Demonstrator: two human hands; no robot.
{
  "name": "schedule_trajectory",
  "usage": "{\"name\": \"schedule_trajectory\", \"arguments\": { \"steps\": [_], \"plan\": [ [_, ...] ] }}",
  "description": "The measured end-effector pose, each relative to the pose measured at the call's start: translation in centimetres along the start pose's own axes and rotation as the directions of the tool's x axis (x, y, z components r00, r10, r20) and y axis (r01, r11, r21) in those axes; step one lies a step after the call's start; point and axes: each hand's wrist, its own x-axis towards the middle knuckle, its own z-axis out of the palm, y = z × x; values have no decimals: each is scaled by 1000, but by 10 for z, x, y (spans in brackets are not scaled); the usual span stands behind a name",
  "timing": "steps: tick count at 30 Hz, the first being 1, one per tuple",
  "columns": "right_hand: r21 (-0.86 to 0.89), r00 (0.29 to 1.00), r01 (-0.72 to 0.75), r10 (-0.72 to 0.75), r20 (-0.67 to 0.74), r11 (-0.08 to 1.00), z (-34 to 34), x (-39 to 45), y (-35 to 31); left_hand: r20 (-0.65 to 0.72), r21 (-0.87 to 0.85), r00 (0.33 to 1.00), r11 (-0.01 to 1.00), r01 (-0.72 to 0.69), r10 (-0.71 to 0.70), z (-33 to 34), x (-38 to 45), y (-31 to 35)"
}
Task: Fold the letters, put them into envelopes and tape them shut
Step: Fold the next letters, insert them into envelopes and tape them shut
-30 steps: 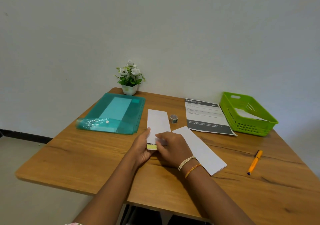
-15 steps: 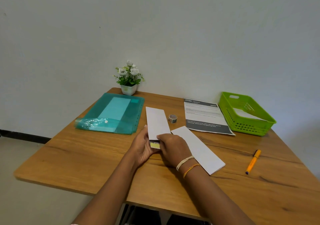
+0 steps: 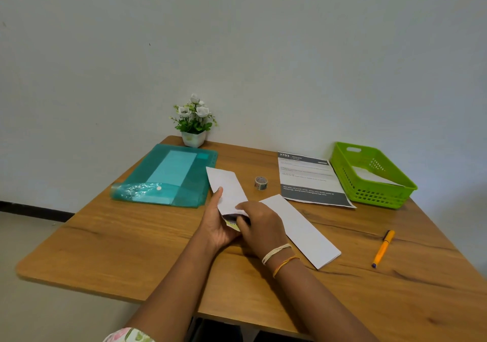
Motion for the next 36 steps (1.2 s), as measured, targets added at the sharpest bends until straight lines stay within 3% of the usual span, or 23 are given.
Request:
{"name": "schedule_trajectory", "arguments": {
  "steps": [4,10,16,24,27,30,33,34,36],
  "plan": [
    [-105,996,-18,28,89,994,2,8,-4,22,0,999,1000,-30,30,2,0,-3],
    [-138,996,41,-51,-71,990,0,6,-11,8,36,998,998,-58,58,1,-7,-4],
    [-208,998,-26,38,56,978,2,12,-8,24,67,999,997,-36,34,3,-10,-4],
    [-152,990,52,-70,-118,987,6,11,-2,5,133,996,987,-85,85,-3,-10,-4],
    [-109,997,76,-76,3,991,7,9,0,3,134,996,987,-93,93,-5,-8,-2],
    [157,970,-76,37,241,985,-2,9,3,7,70,998,996,-63,63,-4,-5,2],
    [316,965,-262,247,87,912,-17,11,20,2,10,1000,1000,-19,19,-3,-2,1],
    [246,946,-318,322,26,916,-22,13,32,12,-40,1000,999,5,-5,-1,-2,0],
    [-89,869,-487,492,46,869,-32,17,61,11,-110,999,993,35,-34,0,1,-1]
  ]
}}
